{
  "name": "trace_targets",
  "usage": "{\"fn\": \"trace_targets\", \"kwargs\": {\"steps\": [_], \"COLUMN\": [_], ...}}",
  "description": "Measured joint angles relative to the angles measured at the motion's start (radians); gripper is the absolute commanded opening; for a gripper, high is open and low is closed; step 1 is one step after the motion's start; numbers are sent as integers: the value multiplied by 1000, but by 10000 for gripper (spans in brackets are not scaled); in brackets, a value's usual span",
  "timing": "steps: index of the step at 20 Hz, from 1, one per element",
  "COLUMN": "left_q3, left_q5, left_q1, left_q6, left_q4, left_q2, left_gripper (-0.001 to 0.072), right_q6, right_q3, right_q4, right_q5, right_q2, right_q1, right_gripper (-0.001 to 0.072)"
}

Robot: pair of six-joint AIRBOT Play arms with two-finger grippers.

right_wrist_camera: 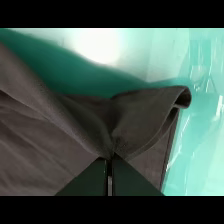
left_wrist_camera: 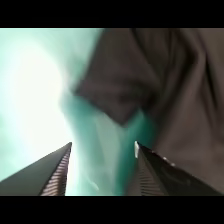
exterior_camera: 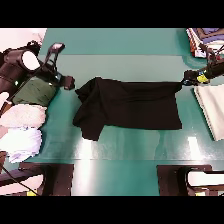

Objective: Fold the shirts.

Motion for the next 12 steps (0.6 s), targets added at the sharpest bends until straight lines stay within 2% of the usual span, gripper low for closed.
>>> {"fn": "trace_targets", "kwargs": {"steps": [2, 8, 9, 10, 11, 12], "left_q3": [-82, -307, -331, -349, -365, -376], "left_q5": [-2, 146, 166, 179, 190, 196], "left_q1": [8, 14, 13, 13, 12, 11], "left_q6": [16, 41, 42, 43, 43, 44], "left_q4": [-75, -226, -241, -254, -264, -270], "left_q2": [6, 10, 9, 8, 7, 7], "left_gripper": [476, 473, 449, 231, 63, 30], "right_q6": [-5, -10, -11, -11, -11, -11], "right_q3": [0, 0, 0, 0, 0, 0], "right_q4": [0, 1, 2, 2, 2, 2], "right_q5": [11, 23, 25, 26, 26, 27], "right_q2": [0, 0, 0, 0, 0, 0], "right_q1": [3, 19, 19, 19, 16, 12], "right_gripper": [13, 13, 13, 13, 13, 13]}}
